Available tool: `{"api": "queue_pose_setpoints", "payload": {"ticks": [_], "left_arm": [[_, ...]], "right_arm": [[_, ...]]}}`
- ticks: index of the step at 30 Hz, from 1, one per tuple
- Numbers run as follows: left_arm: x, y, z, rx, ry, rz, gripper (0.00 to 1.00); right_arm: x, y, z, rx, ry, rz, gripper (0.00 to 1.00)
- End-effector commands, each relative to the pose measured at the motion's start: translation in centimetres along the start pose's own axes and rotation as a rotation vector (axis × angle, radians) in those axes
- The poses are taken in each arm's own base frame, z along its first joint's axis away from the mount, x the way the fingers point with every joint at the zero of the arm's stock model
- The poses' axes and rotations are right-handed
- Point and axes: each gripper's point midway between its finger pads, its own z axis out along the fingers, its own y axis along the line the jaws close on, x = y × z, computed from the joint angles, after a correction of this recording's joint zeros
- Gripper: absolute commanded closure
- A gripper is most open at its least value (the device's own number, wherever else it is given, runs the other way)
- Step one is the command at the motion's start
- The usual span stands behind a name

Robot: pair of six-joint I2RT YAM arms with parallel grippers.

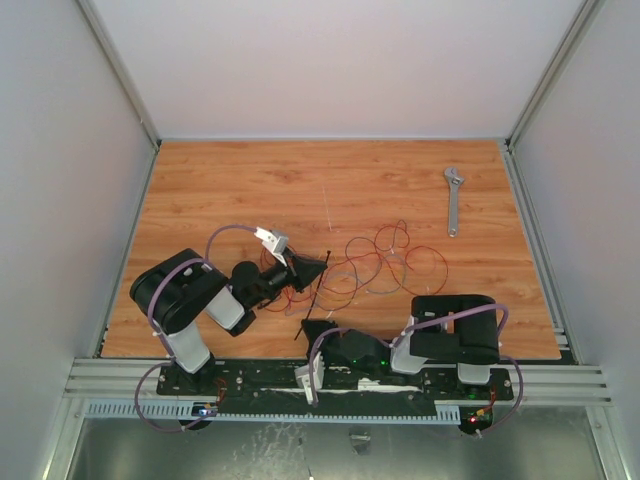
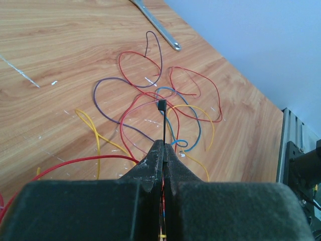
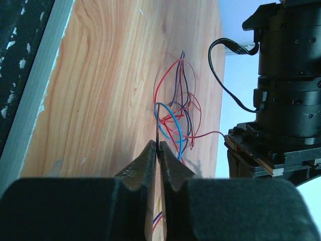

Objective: Zip-tie the wires
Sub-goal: Tie the cable at the center of the board.

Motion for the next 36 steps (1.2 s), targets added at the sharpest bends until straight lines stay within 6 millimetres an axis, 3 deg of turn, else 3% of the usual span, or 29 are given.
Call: {"api": "queue_pose_setpoints", "payload": {"ticks": [1, 7, 17, 27, 36], "left_arm": [[-6.8, -3.6, 0.4, 0.158, -0.269, 0.102, 1.00], [-6.9, -4.3, 0.3, 0.193, -0.269, 0.159, 1.00], [-7.7, -5.9, 0.3, 0.262, -0.293, 0.283, 1.00], [-9.4, -7.9, 0.5, 0.321, -0.363, 0.473, 1.00], [-9.7, -9.4, 0.1, 0.390, -0.380, 0.558, 1.00]], "right_arm": [[-0.9, -1.5, 0.3, 0.063, -0.022, 0.101, 0.98], [-1.9, -2.1, 0.4, 0.008, -0.065, 0.383, 1.00], [-1.8, -3.9, -1.9, -0.087, -0.164, 0.843, 1.00], [-0.7, -6.6, -4.7, -0.096, -0.288, 1.253, 1.00], [0.6, -8.3, -7.3, -0.025, -0.339, 1.496, 1.00]]}}
